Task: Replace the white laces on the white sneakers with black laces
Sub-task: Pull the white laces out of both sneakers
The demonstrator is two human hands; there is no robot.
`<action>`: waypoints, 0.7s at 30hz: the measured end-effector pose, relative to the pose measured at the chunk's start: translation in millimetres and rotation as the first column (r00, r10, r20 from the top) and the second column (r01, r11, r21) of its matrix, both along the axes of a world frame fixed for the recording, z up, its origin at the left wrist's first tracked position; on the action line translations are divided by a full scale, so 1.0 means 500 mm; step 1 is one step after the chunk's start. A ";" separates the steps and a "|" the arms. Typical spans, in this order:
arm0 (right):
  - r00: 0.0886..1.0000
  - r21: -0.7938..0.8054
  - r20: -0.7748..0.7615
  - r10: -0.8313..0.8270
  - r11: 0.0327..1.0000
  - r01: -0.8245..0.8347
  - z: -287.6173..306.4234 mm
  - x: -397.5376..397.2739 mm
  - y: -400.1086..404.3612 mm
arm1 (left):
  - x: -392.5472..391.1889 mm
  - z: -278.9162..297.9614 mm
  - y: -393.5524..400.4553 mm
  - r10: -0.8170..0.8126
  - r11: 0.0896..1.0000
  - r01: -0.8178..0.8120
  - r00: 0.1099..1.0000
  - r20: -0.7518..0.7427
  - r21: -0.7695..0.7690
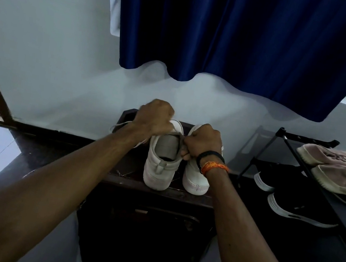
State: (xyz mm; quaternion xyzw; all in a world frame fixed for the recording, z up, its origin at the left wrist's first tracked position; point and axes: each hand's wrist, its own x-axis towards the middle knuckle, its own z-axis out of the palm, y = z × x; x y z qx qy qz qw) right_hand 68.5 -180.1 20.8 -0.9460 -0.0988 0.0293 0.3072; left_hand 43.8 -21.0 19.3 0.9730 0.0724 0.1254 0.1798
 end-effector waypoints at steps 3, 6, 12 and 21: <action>1.000 -0.007 -0.025 0.009 1.000 -0.009 -0.009 0.013 0.001 | -0.019 0.023 0.054 0.230 0.962 -0.221 0.973 0.036 -0.159; 1.000 -0.038 -0.003 0.025 0.999 -0.025 -0.005 0.008 0.003 | -0.027 0.028 0.096 0.340 0.908 -0.339 0.940 -0.042 -0.247; 0.975 -0.148 0.185 0.122 0.984 -0.096 0.026 -0.027 0.007 | -0.047 0.016 0.083 0.234 0.905 -0.275 0.959 -0.159 -0.325; 0.875 -0.429 0.092 0.475 0.812 -0.396 0.010 0.017 0.050 | -0.093 -0.006 0.001 0.064 0.885 -0.088 0.996 -0.068 -0.458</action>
